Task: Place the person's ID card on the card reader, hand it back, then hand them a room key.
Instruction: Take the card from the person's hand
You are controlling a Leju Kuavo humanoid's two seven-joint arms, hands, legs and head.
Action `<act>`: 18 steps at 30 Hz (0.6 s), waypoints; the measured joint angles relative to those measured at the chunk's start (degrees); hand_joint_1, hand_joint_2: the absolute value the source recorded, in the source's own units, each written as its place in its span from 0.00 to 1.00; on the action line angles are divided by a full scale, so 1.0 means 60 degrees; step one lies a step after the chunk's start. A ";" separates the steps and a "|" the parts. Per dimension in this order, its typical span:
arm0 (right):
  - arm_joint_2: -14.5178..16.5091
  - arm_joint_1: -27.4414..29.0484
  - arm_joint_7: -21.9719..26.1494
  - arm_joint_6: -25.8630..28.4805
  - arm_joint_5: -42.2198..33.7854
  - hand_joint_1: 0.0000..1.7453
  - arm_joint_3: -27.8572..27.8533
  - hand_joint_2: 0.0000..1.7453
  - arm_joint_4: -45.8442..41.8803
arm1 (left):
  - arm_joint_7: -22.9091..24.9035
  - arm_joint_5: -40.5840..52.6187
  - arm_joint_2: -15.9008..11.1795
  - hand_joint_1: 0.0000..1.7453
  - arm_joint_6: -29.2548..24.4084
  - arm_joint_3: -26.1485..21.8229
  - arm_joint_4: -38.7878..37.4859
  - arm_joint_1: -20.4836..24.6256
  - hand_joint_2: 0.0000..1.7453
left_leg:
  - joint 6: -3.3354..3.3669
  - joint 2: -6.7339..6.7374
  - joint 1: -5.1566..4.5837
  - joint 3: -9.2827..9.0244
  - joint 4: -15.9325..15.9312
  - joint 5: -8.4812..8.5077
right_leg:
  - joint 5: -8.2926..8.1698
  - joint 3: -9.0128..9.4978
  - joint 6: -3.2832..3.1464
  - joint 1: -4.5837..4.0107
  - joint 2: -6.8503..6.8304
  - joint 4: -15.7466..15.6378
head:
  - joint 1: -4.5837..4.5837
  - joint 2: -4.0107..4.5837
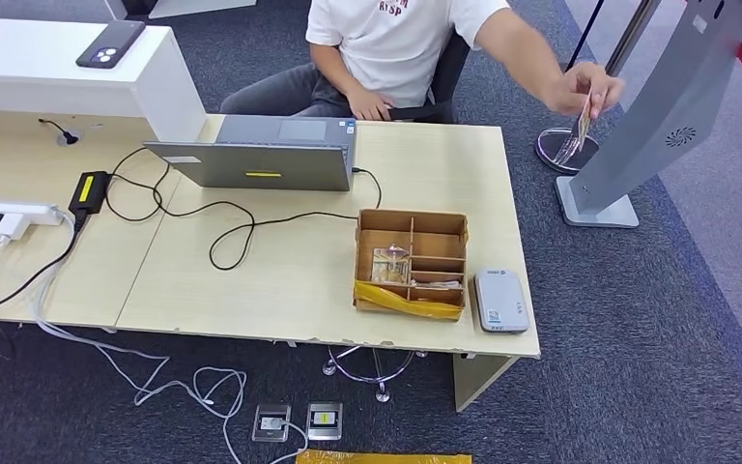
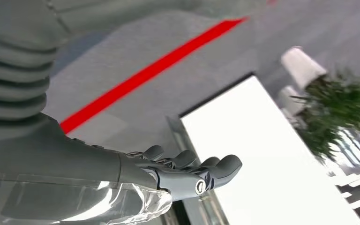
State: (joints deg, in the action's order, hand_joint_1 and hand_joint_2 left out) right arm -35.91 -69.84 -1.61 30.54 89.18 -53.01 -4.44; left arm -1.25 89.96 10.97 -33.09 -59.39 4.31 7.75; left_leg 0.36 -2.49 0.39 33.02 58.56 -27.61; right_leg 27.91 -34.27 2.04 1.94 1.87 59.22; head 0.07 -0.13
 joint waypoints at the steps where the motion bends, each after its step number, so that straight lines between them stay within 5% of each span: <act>1: 0.0074 -0.0276 0.0057 0.0068 0.0000 0.00 0.0195 1.00 0.0021 | -0.0010 0.0000 -0.0001 0.00 -0.0003 0.0031 0.0000 -0.0001 0.00 | 0.0001 -0.0001 0.0000 0.0007 0.0000 0.0002 | 0.0000 -0.0004 0.0000 0.0000 -0.0003 0.0002 | -0.0003 0.0000; 7: 0.0681 -0.1384 0.0269 0.0504 0.0001 0.00 0.1432 1.00 0.0091 | -0.0103 0.0001 0.0005 0.00 -0.0025 0.0159 0.0000 0.0010 0.00 | -0.0002 -0.0011 0.0014 0.0004 0.0000 0.0008 | -0.0001 -0.0010 -0.0001 -0.0015 -0.0008 -0.0002 | -0.0001 0.0001; 18: 0.1978 -0.1919 0.1044 0.0768 0.0000 0.00 0.3271 1.00 0.0179 | -0.0139 0.0001 0.0002 0.00 -0.0083 0.0337 0.0000 0.0000 0.00 | -0.0005 -0.0003 0.0017 -0.0004 0.0000 0.0010 | -0.0001 -0.0013 -0.0002 -0.0017 0.0005 0.0000 | -0.0002 0.0002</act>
State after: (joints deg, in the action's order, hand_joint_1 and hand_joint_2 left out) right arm -24.04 -81.36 4.66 35.15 89.18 -33.38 -3.37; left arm -2.08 89.96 10.98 -33.59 -57.37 4.31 7.75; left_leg 0.33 -2.51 0.49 32.99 58.56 -27.55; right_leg 27.90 -34.35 2.03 1.84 1.89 59.22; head 0.05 -0.12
